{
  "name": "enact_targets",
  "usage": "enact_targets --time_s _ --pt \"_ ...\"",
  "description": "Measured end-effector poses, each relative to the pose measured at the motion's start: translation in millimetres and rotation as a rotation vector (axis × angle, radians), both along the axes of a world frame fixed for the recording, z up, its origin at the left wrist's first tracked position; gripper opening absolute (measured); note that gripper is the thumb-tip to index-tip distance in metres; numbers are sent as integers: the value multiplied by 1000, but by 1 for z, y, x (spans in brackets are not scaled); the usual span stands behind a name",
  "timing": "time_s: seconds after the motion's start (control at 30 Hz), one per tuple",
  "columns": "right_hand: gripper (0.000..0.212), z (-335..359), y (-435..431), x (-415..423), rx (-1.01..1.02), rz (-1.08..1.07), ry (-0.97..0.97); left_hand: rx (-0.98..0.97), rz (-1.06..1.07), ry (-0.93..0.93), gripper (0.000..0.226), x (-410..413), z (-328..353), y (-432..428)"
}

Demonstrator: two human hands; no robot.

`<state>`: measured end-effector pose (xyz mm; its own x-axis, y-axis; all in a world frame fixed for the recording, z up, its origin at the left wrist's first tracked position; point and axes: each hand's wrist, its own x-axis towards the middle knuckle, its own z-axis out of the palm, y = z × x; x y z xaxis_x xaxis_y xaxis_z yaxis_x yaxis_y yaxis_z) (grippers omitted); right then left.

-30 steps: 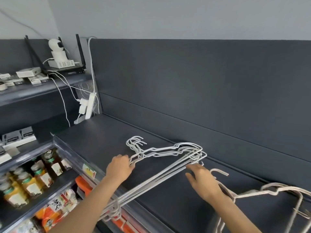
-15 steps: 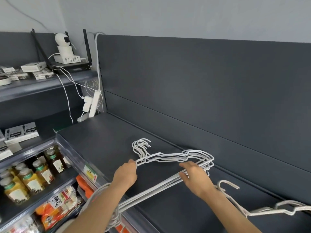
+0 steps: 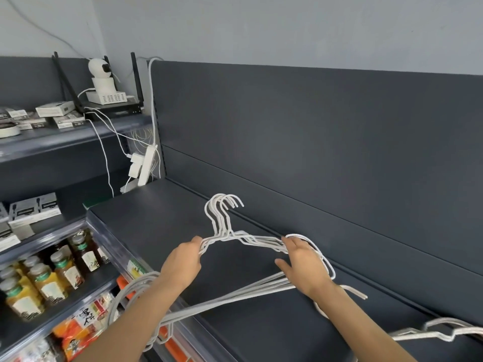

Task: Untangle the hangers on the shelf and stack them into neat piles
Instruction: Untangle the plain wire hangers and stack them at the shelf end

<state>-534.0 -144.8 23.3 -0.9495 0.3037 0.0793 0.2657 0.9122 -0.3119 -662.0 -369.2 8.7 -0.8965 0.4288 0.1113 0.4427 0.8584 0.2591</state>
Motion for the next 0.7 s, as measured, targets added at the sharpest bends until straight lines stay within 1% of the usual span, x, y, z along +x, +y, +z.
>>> enact_targets --time_s 0.13,0.3,0.4,0.5,0.63,0.7 --pt "69 6 -6 -11 27 26 -5 29 -40 31 18 2 8 -5" --pt "74 5 -11 -22 37 -9 -38 68 -147 113 21 -16 22 -7" --pt "74 3 -13 -36 65 -65 -30 82 -251 166 25 -38 33 -4" --pt "66 4 -23 -57 78 -140 -6 95 -338 183 31 -64 38 0" --pt "47 9 -33 -86 99 -221 10 174 -399 167 47 -101 37 5" --pt "39 11 -37 -94 91 -271 40 217 -417 144 52 -116 35 9"
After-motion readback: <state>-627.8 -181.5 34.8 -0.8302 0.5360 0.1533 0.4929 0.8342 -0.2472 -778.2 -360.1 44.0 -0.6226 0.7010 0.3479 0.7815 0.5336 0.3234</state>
